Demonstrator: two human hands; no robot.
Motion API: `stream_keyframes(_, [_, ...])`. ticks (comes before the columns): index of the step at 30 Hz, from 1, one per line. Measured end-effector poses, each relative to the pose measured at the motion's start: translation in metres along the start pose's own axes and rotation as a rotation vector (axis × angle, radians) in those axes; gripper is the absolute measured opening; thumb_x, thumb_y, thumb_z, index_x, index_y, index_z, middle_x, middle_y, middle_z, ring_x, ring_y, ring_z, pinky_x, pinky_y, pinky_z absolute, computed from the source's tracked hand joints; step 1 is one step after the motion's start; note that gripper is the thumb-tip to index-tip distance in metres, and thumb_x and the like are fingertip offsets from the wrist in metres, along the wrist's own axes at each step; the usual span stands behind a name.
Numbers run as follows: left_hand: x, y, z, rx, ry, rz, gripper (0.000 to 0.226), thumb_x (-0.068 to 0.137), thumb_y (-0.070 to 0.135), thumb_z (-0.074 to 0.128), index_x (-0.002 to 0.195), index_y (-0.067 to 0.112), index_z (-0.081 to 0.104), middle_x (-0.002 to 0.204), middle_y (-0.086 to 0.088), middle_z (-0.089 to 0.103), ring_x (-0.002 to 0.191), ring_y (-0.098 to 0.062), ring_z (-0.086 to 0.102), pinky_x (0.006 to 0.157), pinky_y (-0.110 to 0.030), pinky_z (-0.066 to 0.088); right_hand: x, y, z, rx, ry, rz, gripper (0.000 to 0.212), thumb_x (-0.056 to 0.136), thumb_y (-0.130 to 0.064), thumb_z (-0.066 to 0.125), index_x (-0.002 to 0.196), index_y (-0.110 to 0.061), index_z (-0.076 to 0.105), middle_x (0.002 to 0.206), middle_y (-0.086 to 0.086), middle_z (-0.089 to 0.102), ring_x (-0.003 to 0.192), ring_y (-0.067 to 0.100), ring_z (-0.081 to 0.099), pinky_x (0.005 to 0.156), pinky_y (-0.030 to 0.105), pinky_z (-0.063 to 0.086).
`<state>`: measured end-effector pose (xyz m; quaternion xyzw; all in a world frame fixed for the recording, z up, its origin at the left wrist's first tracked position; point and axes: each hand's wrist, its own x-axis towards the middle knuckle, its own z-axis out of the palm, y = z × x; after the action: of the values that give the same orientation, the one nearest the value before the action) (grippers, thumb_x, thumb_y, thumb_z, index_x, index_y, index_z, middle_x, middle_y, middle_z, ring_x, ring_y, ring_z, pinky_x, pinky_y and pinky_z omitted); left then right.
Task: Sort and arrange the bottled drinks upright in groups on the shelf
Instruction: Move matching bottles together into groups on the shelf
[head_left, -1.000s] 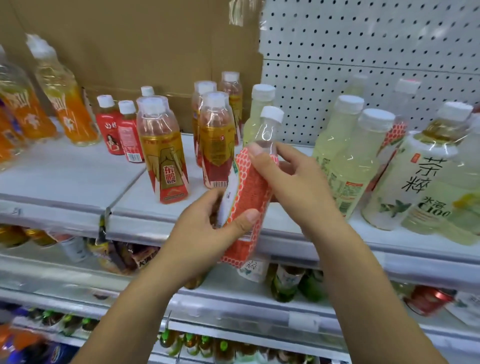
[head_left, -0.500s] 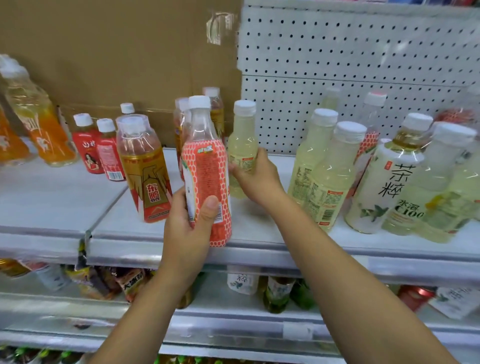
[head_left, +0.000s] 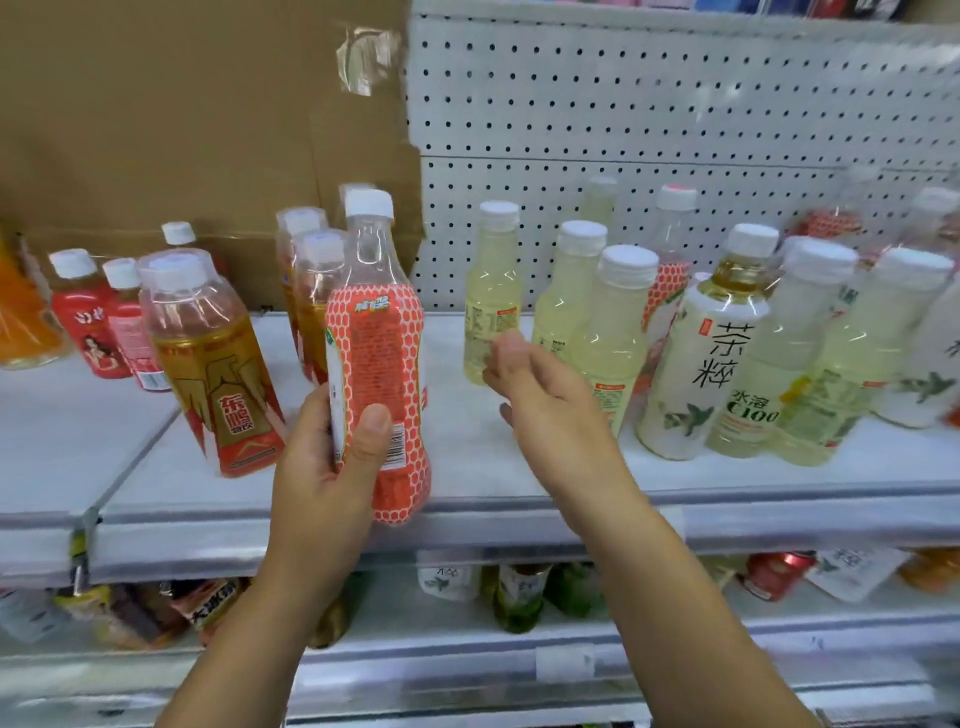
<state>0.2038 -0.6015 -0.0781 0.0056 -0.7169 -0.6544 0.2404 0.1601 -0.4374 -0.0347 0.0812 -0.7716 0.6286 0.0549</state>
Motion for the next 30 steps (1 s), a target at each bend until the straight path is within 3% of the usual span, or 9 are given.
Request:
stream_keyframes(2, [-0.003, 0.019, 0.007, -0.048, -0.1, 0.05, 0.06, 0.069, 0.085, 0.058, 0.113, 0.044, 0.061, 0.108, 0.023, 0.072, 0.098, -0.001, 0.07, 0.072, -0.017, 0.058, -0.014, -0.017, -0.027, 0.271, -0.074, 0.036, 0.055, 0.085, -0.067, 0.048, 0.116, -0.026, 0.066, 0.118, -0.001, 0.075, 0.112, 0.01, 0.069, 0.106, 0.044, 0.05])
stream_keyframes(6, [-0.006, 0.054, 0.038, -0.169, -0.369, 0.086, 0.062, 0.063, 0.077, 0.073, 0.108, 0.035, 0.068, 0.103, 0.003, 0.076, 0.09, -0.016, 0.075, 0.07, -0.023, 0.059, -0.023, -0.037, -0.069, 0.271, -0.089, -0.091, 0.056, 0.09, -0.059, 0.06, 0.126, -0.017, 0.064, 0.11, -0.002, 0.076, 0.106, 0.014, 0.072, 0.098, 0.04, 0.053])
stream_keyframes(9, [0.0, 0.075, 0.067, -0.175, -0.552, 0.062, 0.059, 0.068, 0.058, 0.075, 0.111, 0.019, 0.063, 0.095, -0.002, 0.077, 0.083, -0.019, 0.075, 0.066, -0.026, 0.059, -0.033, -0.046, -0.091, 0.331, 0.036, -0.177, 0.047, 0.086, -0.051, 0.063, 0.109, -0.011, 0.069, 0.086, -0.005, 0.074, 0.079, 0.012, 0.069, 0.073, 0.027, 0.054])
stream_keyframes(11, [0.009, 0.091, 0.082, -0.108, -0.652, 0.108, 0.052, 0.079, 0.055, 0.068, 0.105, 0.01, 0.065, 0.088, -0.005, 0.077, 0.077, -0.019, 0.075, 0.062, -0.027, 0.059, -0.044, -0.05, -0.105, 0.338, 0.177, -0.196, 0.052, 0.081, -0.057, 0.065, 0.101, -0.01, 0.072, 0.084, 0.0, 0.074, 0.077, 0.014, 0.068, 0.071, 0.028, 0.054])
stream_keyframes(15, [0.053, 0.123, 0.108, 0.003, -0.495, 0.351, 0.04, 0.091, 0.052, 0.061, 0.094, 0.013, 0.07, 0.083, -0.003, 0.074, 0.075, -0.018, 0.072, 0.065, -0.033, 0.06, -0.067, -0.048, -0.13, 0.31, 0.417, -0.139, 0.048, 0.075, -0.059, 0.066, 0.089, -0.015, 0.077, 0.077, 0.003, 0.074, 0.067, 0.014, 0.068, 0.064, 0.028, 0.055])
stream_keyframes(18, [0.099, 0.144, 0.132, 0.254, -0.395, 0.51, 0.026, 0.089, 0.047, 0.07, 0.104, 0.025, 0.07, 0.092, 0.01, 0.071, 0.088, -0.008, 0.068, 0.075, -0.022, 0.051, -0.081, -0.046, -0.145, 0.329, 0.521, -0.063, 0.036, 0.076, -0.056, 0.066, 0.073, -0.021, 0.074, 0.064, 0.002, 0.068, 0.054, 0.015, 0.065, 0.051, 0.026, 0.053])
stream_keyframes(23, [0.158, 0.159, 0.186, 0.678, -0.633, 0.424, 0.057, 0.086, 0.055, 0.07, 0.136, 0.031, 0.058, 0.132, -0.001, 0.062, 0.113, -0.02, 0.062, 0.094, -0.036, 0.05, -0.083, -0.047, -0.171, 0.266, 0.699, -0.027, 0.039, 0.08, -0.054, 0.069, 0.086, -0.016, 0.074, 0.077, 0.006, 0.074, 0.064, 0.02, 0.071, 0.062, 0.034, 0.058])
stream_keyframes(27, [0.182, 0.155, 0.211, 0.741, -0.812, 0.372, 0.044, 0.087, 0.045, 0.074, 0.124, 0.024, 0.066, 0.102, -0.004, 0.073, 0.076, -0.012, 0.071, 0.057, -0.022, 0.054, -0.074, -0.056, -0.19, 0.12, 0.838, -0.063, 0.048, 0.077, -0.056, 0.07, 0.105, -0.017, 0.072, 0.09, 0.002, 0.079, 0.078, 0.018, 0.077, 0.07, 0.032, 0.056])
stream_keyframes(30, [0.195, 0.151, 0.222, 0.796, -0.865, 0.412, 0.038, 0.088, 0.045, 0.073, 0.116, 0.02, 0.068, 0.092, -0.003, 0.073, 0.072, -0.015, 0.072, 0.063, -0.027, 0.057, -0.064, -0.061, -0.208, 0.025, 0.885, -0.096, 0.04, 0.083, -0.05, 0.072, 0.106, -0.018, 0.071, 0.087, -0.002, 0.08, 0.077, 0.014, 0.077, 0.067, 0.025, 0.057])
